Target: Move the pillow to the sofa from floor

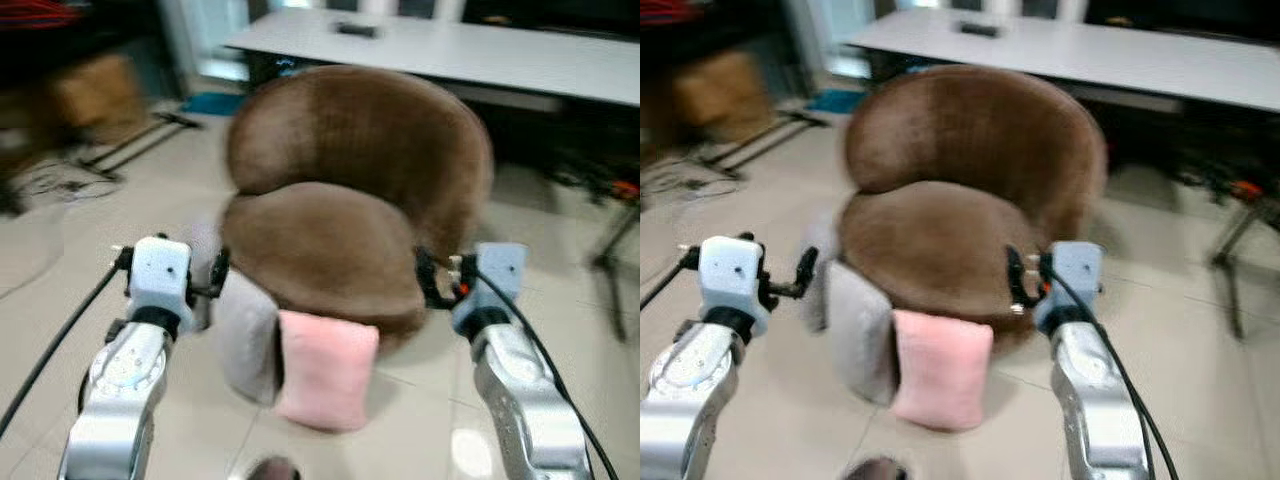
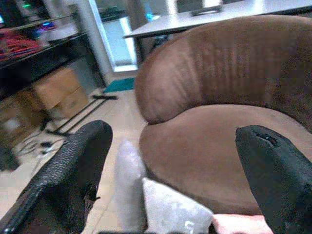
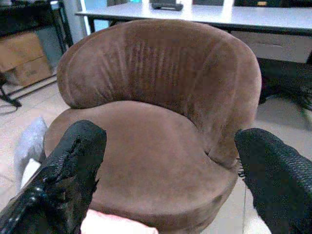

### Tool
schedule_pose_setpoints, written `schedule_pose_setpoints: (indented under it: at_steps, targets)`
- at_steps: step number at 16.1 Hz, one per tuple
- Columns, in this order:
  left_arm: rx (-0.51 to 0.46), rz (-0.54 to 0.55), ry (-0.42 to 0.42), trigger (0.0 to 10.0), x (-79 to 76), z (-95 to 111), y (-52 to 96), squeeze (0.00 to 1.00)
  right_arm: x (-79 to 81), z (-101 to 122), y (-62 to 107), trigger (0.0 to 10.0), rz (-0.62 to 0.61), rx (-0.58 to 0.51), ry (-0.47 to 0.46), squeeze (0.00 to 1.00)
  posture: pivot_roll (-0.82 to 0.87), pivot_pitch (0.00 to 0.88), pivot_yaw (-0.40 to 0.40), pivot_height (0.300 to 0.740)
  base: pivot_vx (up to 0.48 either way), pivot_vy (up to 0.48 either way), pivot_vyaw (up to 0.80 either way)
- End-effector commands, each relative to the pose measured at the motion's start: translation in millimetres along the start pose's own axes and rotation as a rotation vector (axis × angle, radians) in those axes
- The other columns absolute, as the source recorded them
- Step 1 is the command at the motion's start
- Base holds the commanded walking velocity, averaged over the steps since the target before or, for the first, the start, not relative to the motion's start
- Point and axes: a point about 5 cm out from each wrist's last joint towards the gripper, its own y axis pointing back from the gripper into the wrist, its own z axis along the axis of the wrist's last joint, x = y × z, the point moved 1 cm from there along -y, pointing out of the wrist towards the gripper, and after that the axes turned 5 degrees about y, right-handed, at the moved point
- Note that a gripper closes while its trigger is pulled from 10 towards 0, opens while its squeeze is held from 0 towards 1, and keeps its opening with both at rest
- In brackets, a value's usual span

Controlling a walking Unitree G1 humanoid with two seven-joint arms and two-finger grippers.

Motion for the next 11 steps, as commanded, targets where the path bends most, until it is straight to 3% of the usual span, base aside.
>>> schedule_pose_setpoints:
  at_steps: [1, 2, 5, 7, 8, 9, 11]
  targets:
    - [-0.041, 0.012, -0.008, 10.0, 2.0, 8.9, -2.0, 0.65, 0.2, 7.6, -0.9, 10.0, -0.014, -0.03, 0.025, 1.0, 0.04, 0.0, -0.013, 0.74, 0.0, 0.0, 0.8]
    - [-0.039, 0.014, -0.014, 10.0, 1.6, 9.0, -2.8, 0.67, -0.7, 7.2, -0.7, 10.0, -0.03, -0.03, 0.033, 1.0, 0.04, 0.0, -0.014, 0.74, 0.0, 0.0, 0.77]
    - [-0.052, -0.006, 0.011, 10.0, -1.6, 9.8, -2.8, 0.7, -4.3, 8.4, -1.1, 10.0, -0.066, -0.034, 0.075, 1.0, 0.04, 0.0, -0.015, 0.74, 0.0, 0.0, 0.0]
    - [-0.057, -0.016, 0.02, 10.0, -3.3, 10.4, -2.1, 0.7, -0.7, 9.0, -2.0, 10.0, -0.025, -0.026, 0.102, 1.0, 0.04, 0.0, -0.016, 0.74, 0.0, 0.0, 0.0]
    - [-0.059, -0.017, 0.023, 10.0, -3.7, 10.5, -2.0, 0.69, 1.4, 9.4, -0.8, 10.0, -0.023, -0.03, 0.079, 0.35, 0.04, 0.0, -0.02, 0.74, 0.0, 0.0, 0.0]
    - [-0.059, -0.016, 0.025, 10.0, -3.6, 10.4, -1.8, 0.69, 2.3, 8.5, -0.9, 10.0, -0.02, -0.025, 0.078, 0.0, 0.04, 0.0, -0.021, 0.74, 0.0, 0.0, -0.77]
    - [-0.06, -0.015, 0.029, 10.0, -3.4, 10.2, -1.6, 0.69, 3.2, 8.2, -0.8, 10.0, -0.016, -0.027, 0.082, 0.0, 0.04, 0.0, -0.023, 0.74, 0.242, 0.0, -0.77]
